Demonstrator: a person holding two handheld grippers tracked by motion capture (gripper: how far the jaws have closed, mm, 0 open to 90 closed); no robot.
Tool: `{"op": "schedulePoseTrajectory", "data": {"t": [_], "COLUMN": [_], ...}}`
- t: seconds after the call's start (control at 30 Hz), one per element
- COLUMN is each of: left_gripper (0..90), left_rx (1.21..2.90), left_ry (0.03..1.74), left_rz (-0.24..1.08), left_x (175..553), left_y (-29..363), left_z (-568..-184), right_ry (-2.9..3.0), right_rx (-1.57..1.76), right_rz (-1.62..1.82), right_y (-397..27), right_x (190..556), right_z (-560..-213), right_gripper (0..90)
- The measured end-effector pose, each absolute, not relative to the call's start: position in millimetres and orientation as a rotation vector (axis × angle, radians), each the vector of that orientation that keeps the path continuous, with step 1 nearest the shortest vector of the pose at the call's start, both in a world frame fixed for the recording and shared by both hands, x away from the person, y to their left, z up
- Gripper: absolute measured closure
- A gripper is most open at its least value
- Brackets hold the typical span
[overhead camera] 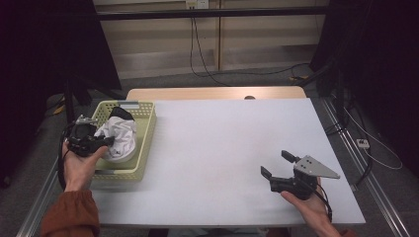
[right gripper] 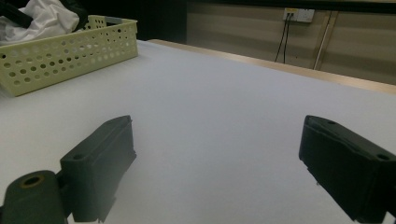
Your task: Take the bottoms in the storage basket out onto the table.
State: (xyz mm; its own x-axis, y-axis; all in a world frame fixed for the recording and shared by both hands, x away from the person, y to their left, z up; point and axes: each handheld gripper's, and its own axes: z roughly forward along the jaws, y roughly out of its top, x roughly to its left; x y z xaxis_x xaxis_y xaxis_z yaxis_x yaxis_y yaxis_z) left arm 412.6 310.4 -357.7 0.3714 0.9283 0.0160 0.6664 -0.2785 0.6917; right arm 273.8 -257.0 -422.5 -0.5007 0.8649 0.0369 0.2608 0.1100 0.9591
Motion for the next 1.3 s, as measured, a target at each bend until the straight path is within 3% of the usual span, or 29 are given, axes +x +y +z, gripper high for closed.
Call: {"op": "schedulePoseTrajectory", "data": {"t": [0.6,1.3], "left_gripper": [73.8,73.8], "left_rx": [1.887,1.715], "left_ry": [1.261,1.191], "left_rz": [0.737,0.798], "left_x": [398.1,385.3], "left_y": [311.4,316.1], "left_z": [-340.2,-324.5], "right_ry": [1.835,1.83], "right_rx": [1.09,1.091], "right_rz": [1.409,1.415], "right_y": [-257.9,-257.9], "right_x": [273.5,273.2], "right_z": [-422.1,-421.9], "right_gripper": [10.0,6.9]}}
